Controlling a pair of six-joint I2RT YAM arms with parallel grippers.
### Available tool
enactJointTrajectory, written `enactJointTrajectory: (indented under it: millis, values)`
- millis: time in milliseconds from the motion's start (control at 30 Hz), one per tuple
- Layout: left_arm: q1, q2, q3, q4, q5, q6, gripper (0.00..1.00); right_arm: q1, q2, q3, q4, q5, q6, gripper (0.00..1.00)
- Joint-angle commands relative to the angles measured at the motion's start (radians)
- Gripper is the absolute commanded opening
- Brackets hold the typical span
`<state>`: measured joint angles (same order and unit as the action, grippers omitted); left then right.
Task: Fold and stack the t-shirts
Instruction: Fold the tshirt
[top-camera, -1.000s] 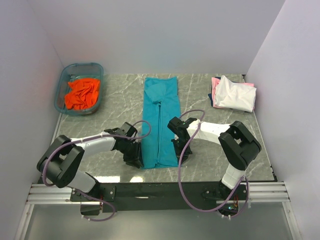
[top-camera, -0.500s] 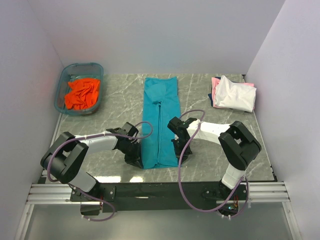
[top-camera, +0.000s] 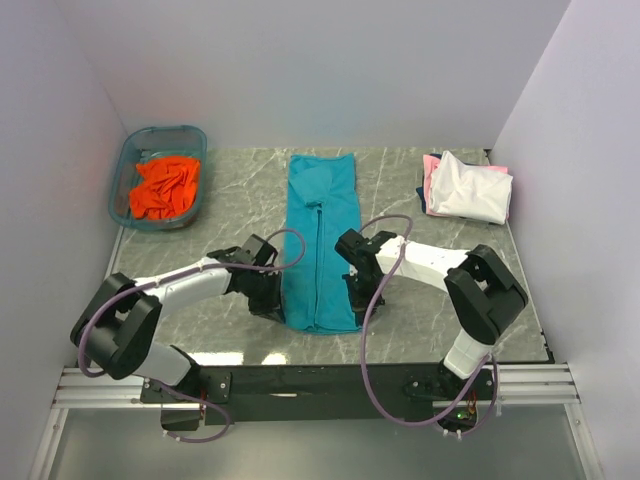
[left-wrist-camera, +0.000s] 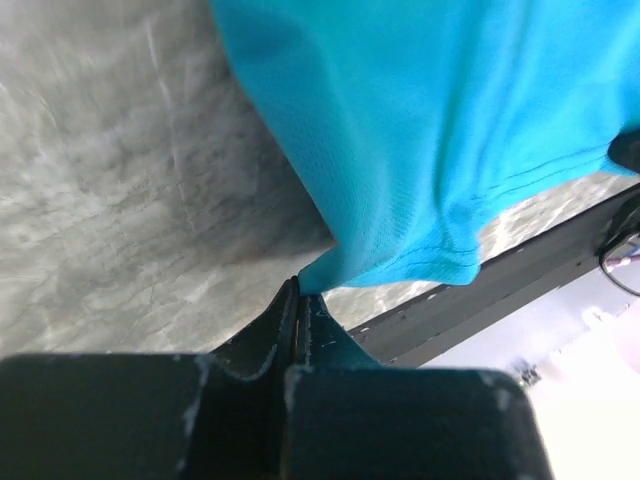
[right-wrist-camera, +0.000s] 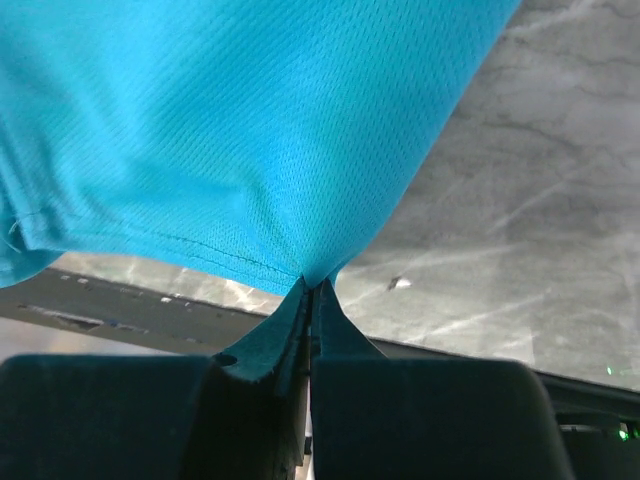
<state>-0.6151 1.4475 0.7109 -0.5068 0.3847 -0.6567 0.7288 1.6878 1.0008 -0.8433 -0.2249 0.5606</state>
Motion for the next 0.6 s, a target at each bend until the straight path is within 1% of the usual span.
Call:
enactJointTrajectory:
  millis: [0,333,567]
  values:
    - [0.000,-0.042,0.084,-0.039,-0.053,0.035,0.00,0.004,-0.057,0.068,-0.063,0.030,0.009,0.00]
    - [0.017,-0.003,0.242,-0.107,-0.090,0.077,0.00,0.001,-0.056,0.217,-0.157,0.102,0.015,0.00]
    - [0.078,0.036,0.335,-0.121,-0.096,0.103,0.00,-0.025,-0.033,0.340,-0.211,0.170,0.007,0.00]
